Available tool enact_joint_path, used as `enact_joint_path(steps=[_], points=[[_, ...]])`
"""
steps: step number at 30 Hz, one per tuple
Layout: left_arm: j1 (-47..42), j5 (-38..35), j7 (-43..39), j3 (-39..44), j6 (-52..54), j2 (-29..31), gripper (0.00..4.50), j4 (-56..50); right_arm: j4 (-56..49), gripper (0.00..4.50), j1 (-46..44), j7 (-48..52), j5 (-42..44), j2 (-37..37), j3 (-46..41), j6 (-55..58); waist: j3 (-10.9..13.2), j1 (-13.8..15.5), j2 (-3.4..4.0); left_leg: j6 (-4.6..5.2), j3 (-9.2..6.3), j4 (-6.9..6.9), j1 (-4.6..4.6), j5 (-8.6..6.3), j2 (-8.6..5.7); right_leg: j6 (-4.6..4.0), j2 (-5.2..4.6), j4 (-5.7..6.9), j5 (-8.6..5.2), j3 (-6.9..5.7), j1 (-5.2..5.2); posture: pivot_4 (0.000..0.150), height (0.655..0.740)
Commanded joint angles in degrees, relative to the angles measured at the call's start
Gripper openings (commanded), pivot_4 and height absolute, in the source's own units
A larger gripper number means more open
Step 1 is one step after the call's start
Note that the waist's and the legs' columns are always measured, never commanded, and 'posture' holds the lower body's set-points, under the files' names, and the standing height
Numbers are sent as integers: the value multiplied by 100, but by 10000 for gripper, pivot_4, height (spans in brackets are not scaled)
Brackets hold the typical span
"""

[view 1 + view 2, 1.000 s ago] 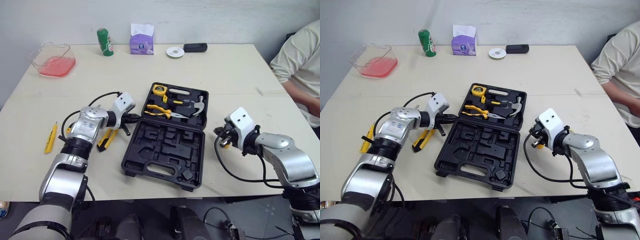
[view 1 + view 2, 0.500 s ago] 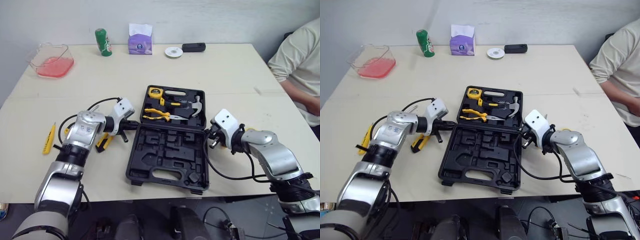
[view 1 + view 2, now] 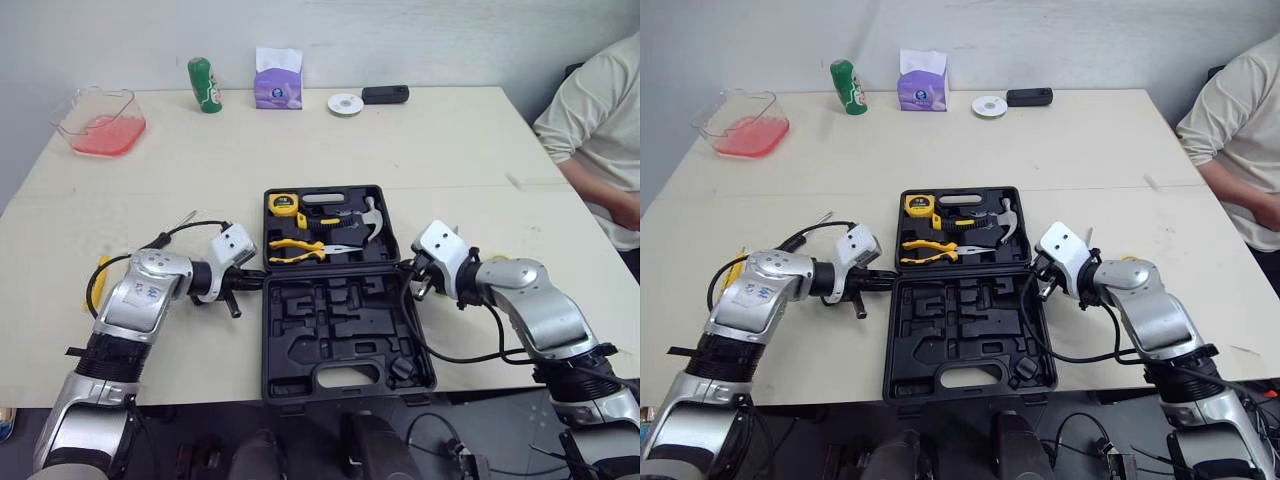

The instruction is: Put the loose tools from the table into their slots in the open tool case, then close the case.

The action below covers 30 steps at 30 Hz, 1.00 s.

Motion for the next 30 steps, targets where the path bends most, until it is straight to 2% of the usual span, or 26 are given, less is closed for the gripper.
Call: enact_joint_path(steps=[1,9,16,19,22,24,25,27,30], points=[[-228,-72,202,-62,-178,-205,78,10,-271,611,-248,135,120,268,118,-372,0,9,0,0,0,3,1,0,0,0,-1,-1,0,2,0,1500,7400],[-454,-62,286,-139,-290,-283,78,320,-152,611,-344,143,-16,348,36,-340,0,25,0,0,0,16,0,0,-4,-1,-2,0,0,2,0,1500,7400],[-71,-352,458,478,-190,-6,78,-45,-635,611,81,184,148,-197,-635,-50,1,31,1,1,-7,17,-8,0,2,-1,-4,11,0,1,0,1500,7400],[550,-845,394,1308,-91,249,78,-610,-1045,611,541,298,670,-527,-1578,338,1,25,1,1,-8,7,-10,-2,10,-1,-10,8,0,1,-2,1500,7400],[1926,-1944,73,3020,720,559,78,-1675,-1432,611,1577,830,1356,-1072,-3224,673,1,23,1,-2,-7,-9,-7,-3,28,-1,-21,-6,0,3,-2,1500,7400],[2664,-2405,-14,3872,1025,644,78,-2026,-1388,611,2177,1074,1527,-1343,-3933,721,1,24,1,-4,-7,-18,-5,-6,32,-1,-23,-16,-1,5,-1,1500,7400],[3005,-2573,17,4296,1183,678,6613,-2115,-1321,3177,2450,1157,1587,-1460,-4233,756,1,28,1,-4,-9,-18,1,-8,33,-3,-24,-28,-2,4,7,1500,7400],[3570,-2778,80,4979,1354,724,14315,-2190,-1131,10205,2921,1385,1672,-1666,-4727,742,0,22,-4,1,-8,-15,22,-8,28,-2,-19,-50,-1,5,25,1500,7400],[4194,-2700,268,5550,1228,754,29311,-1947,-763,25354,3400,1661,1710,-1879,-5239,547,0,31,-6,30,-22,-29,107,-42,24,-11,-20,-71,-6,1,120,1500,7400]])
